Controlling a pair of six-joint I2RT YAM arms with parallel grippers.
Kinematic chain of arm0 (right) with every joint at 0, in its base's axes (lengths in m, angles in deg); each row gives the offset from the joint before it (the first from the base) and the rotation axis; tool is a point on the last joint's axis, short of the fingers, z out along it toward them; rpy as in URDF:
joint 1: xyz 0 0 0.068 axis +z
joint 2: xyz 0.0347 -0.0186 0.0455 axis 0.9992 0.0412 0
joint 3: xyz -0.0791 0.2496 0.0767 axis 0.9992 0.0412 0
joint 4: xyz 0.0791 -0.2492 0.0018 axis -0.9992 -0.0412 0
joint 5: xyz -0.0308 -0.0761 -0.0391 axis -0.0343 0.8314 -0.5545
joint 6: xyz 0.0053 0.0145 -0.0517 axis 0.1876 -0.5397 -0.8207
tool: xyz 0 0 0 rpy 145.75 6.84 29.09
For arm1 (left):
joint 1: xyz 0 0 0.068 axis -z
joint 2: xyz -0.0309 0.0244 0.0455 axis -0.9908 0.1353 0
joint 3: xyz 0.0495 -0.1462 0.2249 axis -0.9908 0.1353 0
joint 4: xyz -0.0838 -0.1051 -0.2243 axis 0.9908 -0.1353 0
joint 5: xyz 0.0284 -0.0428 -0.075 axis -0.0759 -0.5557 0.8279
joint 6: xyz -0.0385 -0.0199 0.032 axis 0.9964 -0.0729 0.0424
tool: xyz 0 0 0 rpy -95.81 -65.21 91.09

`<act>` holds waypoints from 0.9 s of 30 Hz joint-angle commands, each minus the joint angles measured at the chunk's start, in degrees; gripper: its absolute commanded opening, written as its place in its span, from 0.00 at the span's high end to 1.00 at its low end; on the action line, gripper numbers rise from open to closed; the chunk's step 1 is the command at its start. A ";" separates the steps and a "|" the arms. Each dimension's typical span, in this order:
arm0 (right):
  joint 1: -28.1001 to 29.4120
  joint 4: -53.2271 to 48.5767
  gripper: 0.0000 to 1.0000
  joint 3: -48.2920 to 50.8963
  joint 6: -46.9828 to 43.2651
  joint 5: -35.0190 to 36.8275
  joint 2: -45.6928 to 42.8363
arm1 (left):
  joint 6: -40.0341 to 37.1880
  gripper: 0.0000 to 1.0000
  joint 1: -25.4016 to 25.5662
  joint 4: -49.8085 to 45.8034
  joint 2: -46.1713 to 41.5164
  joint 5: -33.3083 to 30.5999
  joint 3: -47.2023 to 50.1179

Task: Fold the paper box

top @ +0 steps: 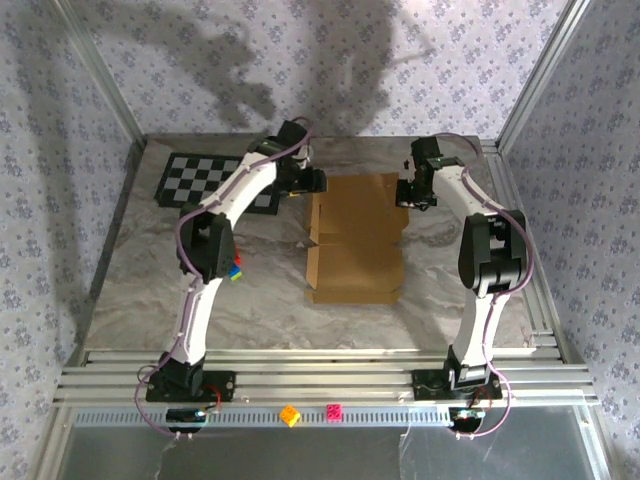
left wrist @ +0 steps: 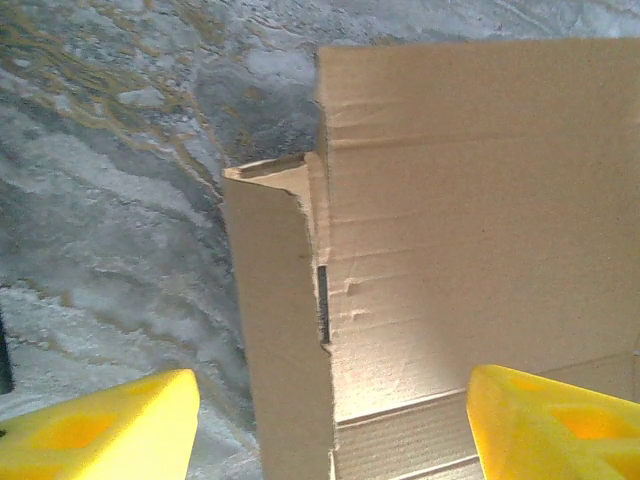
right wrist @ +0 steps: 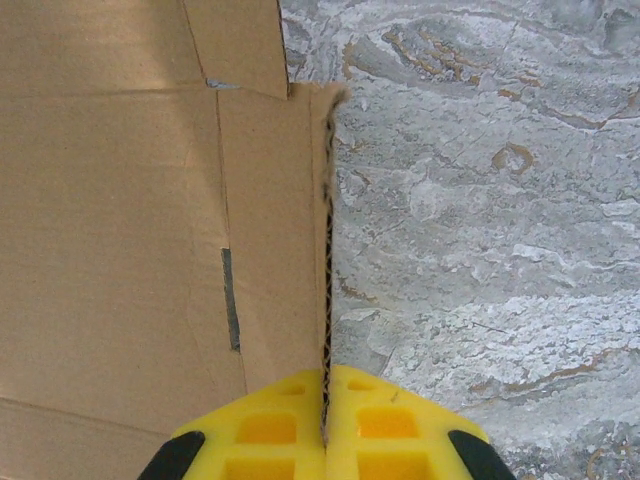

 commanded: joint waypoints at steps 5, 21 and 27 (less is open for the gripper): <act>0.12 0.67 1.00 -1.04 -1.34 -0.84 -1.28 | -2.75 0.35 1.94 -9.64 5.69 -13.17 -6.77; -0.60 -2.75 0.66 -8.34 8.56 -0.01 -3.80 | -2.96 1.00 3.35 14.26 -7.18 -23.79 10.83; 4.55 -4.07 0.34 -5.26 39.08 8.70 -18.89 | -5.60 1.00 3.70 45.05 -22.18 -23.67 37.98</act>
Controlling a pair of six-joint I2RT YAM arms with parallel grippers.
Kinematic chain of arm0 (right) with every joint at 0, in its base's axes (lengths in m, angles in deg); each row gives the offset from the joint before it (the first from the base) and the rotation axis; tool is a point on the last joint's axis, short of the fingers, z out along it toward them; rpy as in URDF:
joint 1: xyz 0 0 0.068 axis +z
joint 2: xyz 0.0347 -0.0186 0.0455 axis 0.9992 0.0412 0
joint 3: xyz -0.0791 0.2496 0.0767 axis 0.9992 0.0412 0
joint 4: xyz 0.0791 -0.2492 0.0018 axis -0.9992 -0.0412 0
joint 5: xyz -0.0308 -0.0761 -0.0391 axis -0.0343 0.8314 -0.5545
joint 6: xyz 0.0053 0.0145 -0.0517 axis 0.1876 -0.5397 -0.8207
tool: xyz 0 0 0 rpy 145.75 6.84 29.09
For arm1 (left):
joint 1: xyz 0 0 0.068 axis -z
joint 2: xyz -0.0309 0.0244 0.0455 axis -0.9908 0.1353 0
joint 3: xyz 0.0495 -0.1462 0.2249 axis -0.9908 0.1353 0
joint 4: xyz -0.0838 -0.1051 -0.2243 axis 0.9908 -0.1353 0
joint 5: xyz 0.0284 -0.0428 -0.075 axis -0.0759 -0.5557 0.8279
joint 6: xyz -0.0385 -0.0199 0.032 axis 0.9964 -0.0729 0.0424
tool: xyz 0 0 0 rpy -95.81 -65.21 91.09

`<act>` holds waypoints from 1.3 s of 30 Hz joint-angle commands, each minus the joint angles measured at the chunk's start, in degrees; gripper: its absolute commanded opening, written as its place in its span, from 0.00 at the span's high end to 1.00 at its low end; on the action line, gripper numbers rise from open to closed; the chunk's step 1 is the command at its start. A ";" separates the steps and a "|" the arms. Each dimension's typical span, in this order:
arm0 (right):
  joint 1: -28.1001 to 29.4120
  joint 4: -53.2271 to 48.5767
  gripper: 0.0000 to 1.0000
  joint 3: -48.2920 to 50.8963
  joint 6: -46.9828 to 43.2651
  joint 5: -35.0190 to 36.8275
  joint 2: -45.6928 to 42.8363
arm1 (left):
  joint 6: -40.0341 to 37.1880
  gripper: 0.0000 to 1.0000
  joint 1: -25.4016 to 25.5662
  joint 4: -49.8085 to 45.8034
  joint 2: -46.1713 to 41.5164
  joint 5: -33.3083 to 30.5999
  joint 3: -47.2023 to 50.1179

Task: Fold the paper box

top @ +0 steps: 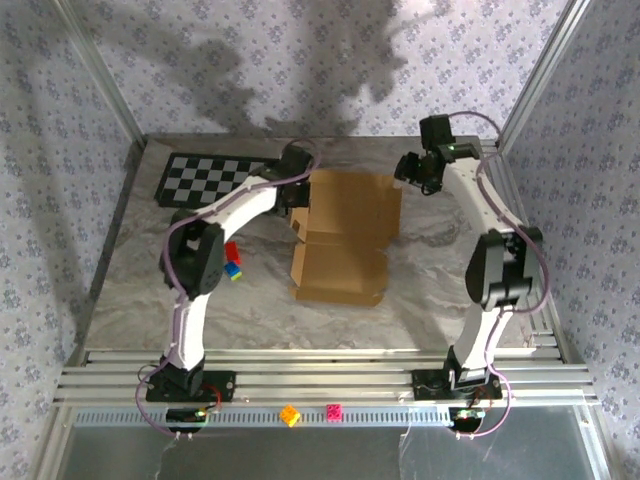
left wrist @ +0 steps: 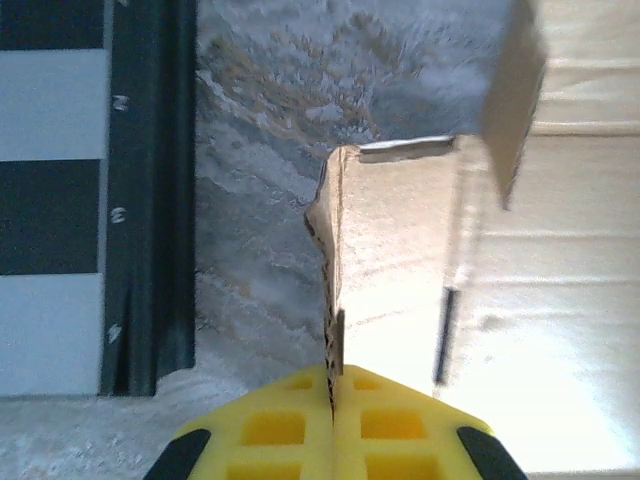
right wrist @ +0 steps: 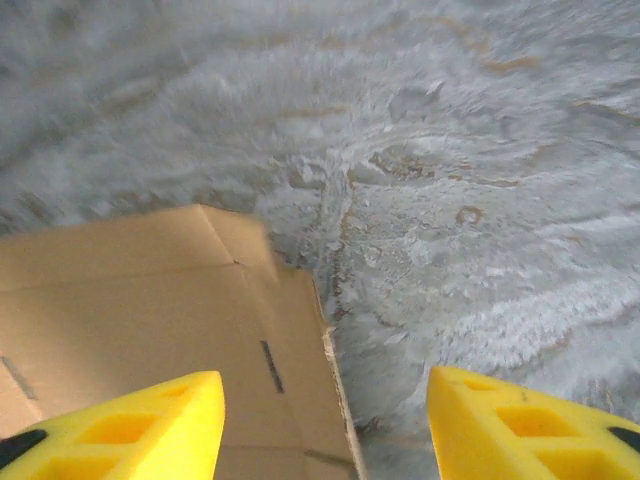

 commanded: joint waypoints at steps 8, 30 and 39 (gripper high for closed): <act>14.66 -0.59 0.34 -3.76 62.44 4.09 -7.25 | -1.95 1.00 0.96 37.21 -13.28 -1.96 21.44; 9.14 1.65 0.35 -23.16 70.68 -7.54 18.26 | -5.19 1.00 1.52 43.35 -19.96 -0.73 31.96; 9.35 4.62 0.48 -22.59 70.39 -9.82 20.52 | -5.99 1.00 1.52 42.93 -19.61 -0.39 31.44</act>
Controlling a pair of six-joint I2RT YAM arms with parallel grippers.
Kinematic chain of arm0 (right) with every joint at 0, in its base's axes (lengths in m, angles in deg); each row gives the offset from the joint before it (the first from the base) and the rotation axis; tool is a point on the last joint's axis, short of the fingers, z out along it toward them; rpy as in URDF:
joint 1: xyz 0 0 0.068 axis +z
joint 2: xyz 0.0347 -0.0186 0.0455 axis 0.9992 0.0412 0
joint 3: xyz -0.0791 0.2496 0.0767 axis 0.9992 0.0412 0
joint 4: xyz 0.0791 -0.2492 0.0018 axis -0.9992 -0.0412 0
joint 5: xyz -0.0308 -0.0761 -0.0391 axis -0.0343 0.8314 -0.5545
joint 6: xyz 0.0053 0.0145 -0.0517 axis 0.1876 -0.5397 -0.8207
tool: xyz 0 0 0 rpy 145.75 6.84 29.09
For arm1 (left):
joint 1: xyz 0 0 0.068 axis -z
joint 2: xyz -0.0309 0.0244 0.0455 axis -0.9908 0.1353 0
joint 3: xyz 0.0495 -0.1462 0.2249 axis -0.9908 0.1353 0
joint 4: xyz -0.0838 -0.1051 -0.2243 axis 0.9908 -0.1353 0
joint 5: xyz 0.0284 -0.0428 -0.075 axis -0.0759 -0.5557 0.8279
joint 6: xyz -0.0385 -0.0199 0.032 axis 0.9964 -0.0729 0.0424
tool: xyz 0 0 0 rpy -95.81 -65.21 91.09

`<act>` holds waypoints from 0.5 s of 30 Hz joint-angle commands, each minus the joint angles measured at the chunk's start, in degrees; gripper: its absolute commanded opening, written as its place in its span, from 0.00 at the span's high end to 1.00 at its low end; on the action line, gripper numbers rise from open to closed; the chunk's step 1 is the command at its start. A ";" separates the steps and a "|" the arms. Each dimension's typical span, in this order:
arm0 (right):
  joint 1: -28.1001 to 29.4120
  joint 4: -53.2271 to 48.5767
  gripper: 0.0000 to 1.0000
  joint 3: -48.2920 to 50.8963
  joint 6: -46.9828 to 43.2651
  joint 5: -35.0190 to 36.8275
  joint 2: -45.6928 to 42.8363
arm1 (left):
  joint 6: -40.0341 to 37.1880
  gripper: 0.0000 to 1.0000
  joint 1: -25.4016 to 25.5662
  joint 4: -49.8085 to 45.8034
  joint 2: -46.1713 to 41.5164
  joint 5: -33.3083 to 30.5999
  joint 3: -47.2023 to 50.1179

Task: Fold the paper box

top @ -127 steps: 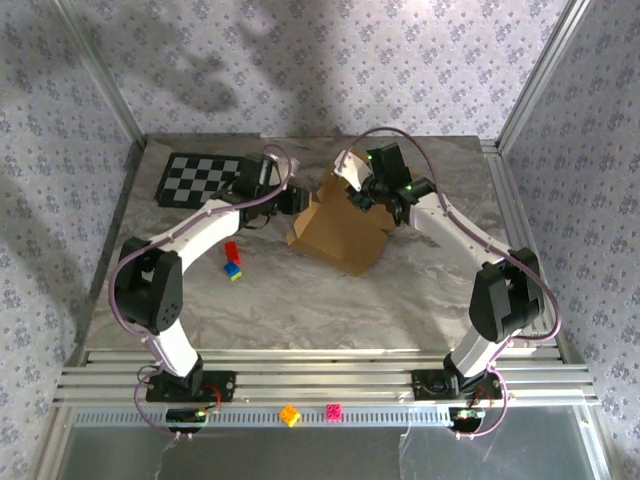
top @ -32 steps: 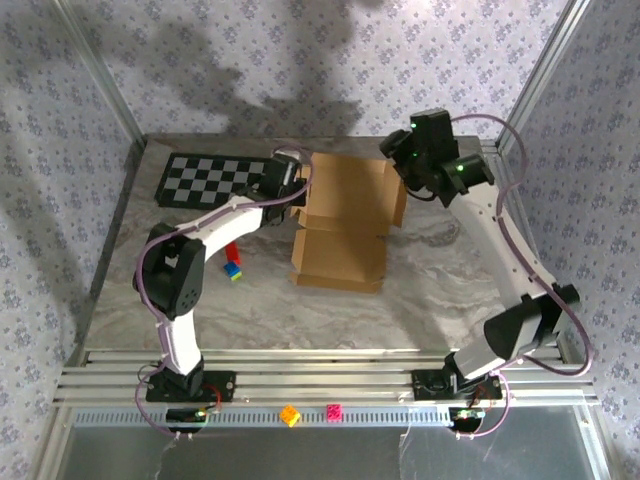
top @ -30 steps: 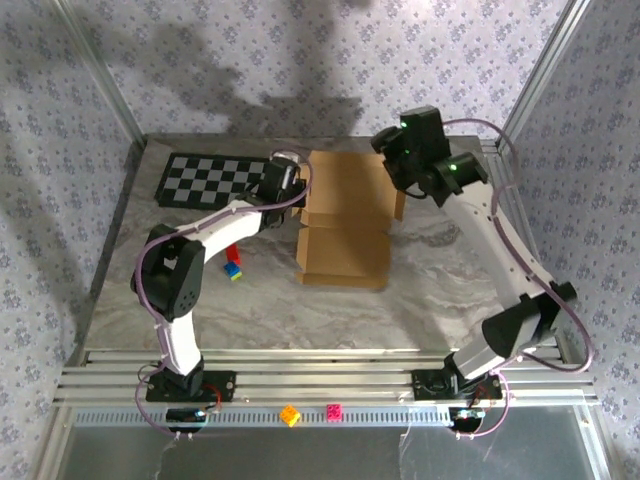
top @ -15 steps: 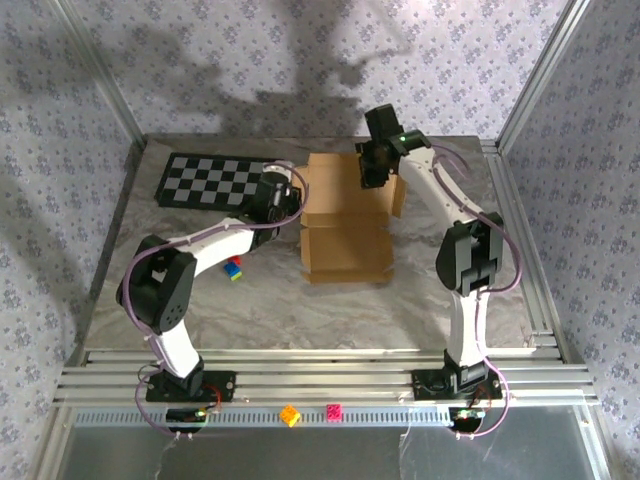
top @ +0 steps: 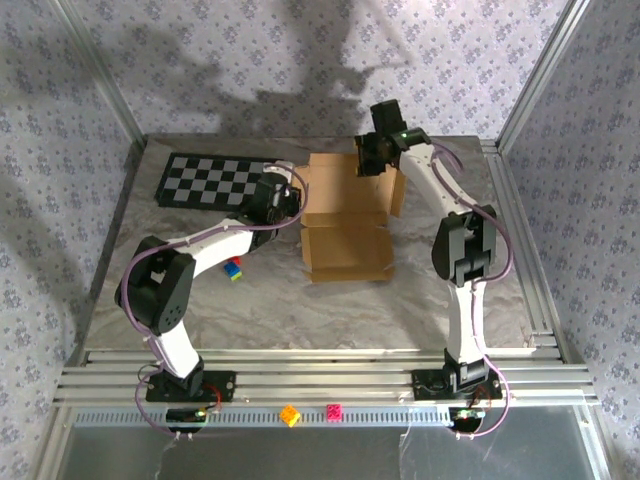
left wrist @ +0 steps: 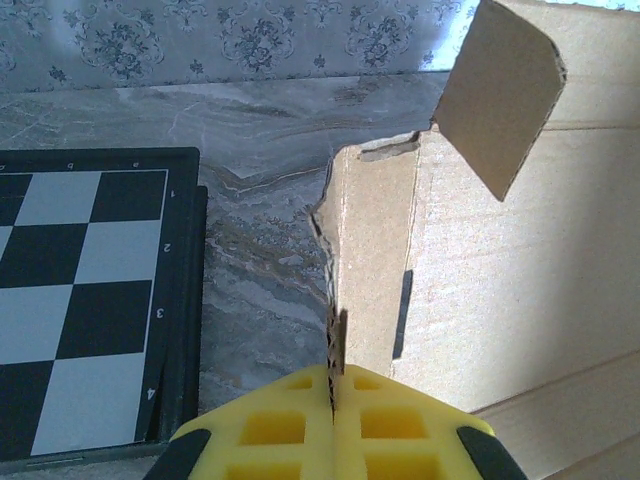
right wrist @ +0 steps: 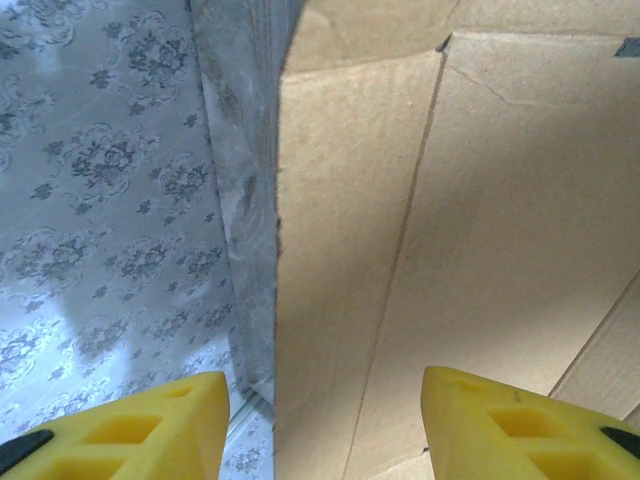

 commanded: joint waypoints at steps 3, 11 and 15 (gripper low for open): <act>0.26 2.15 0.54 -0.46 0.01 -0.29 0.98 | -1.00 1.00 0.40 1.74 -2.03 0.73 -0.60; 0.17 6.85 0.65 3.06 -0.07 -2.81 1.77 | -1.51 1.00 0.32 1.25 -2.46 0.47 -0.39; 0.22 8.28 0.69 6.39 -0.29 -3.07 0.44 | -1.71 1.00 0.21 1.20 -2.82 0.41 -0.06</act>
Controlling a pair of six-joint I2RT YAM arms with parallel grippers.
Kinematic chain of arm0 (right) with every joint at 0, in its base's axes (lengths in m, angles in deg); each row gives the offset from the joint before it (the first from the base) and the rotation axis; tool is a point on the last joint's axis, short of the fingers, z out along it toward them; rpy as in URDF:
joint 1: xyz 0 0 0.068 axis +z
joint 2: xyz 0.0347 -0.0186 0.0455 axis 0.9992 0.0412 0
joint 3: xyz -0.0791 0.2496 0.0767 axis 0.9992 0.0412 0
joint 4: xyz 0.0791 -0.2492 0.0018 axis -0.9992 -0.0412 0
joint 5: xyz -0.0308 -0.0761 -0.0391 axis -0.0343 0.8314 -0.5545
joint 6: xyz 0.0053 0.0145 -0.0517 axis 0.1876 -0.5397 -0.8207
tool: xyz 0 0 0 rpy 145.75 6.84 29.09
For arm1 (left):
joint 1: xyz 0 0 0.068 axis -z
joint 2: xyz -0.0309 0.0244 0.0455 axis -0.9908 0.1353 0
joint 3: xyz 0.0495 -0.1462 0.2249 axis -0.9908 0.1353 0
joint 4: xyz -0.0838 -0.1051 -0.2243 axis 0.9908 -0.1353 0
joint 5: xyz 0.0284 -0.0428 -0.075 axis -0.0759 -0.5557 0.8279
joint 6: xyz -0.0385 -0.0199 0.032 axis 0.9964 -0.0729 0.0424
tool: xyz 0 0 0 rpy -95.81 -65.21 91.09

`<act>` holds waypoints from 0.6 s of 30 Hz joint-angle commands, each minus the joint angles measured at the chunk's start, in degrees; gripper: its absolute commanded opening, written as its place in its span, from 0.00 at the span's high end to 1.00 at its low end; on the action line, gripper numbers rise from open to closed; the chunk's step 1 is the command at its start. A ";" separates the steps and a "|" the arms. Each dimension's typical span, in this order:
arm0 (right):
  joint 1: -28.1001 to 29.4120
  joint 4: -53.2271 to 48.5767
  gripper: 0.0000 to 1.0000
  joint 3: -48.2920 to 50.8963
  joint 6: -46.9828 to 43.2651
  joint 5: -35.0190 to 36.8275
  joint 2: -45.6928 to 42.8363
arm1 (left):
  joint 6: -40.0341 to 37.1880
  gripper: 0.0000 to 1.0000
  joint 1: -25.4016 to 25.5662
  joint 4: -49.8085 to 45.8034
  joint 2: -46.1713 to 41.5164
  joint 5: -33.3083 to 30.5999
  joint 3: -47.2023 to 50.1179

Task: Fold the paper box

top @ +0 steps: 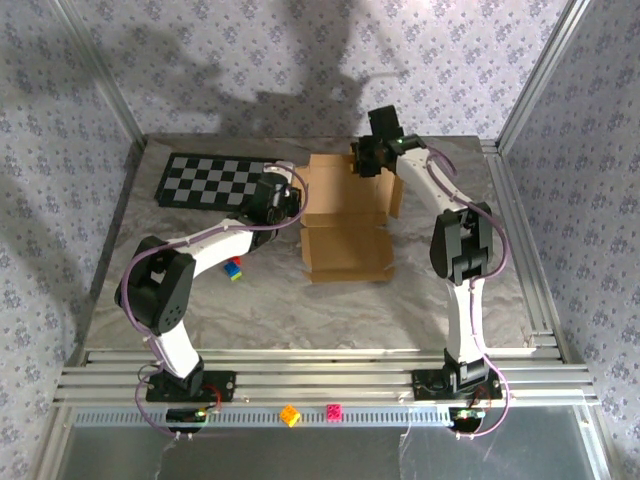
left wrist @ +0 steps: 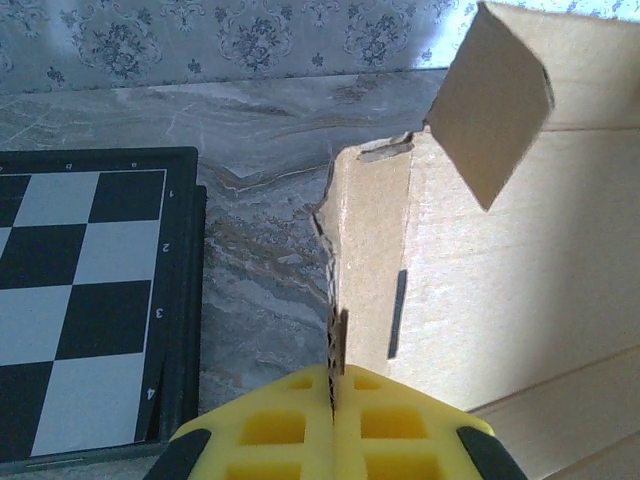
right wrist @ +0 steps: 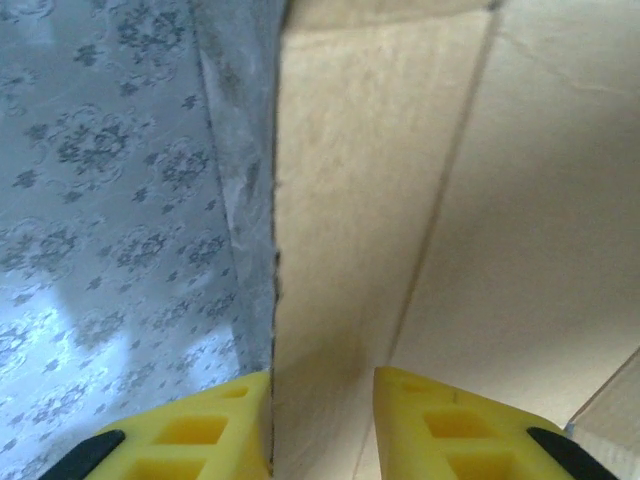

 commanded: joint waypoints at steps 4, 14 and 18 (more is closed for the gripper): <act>0.21 2.49 0.70 5.29 0.23 -0.95 -2.00 | -1.28 1.00 0.13 1.22 -2.91 0.29 0.13; 0.68 7.89 1.00 11.85 -1.22 0.89 -5.27 | -1.03 1.00 0.19 0.57 -3.34 -0.24 0.17; 1.05 16.39 1.00 18.88 -3.27 4.31 -9.09 | -0.10 0.57 0.12 -3.11 -5.03 -0.38 -0.57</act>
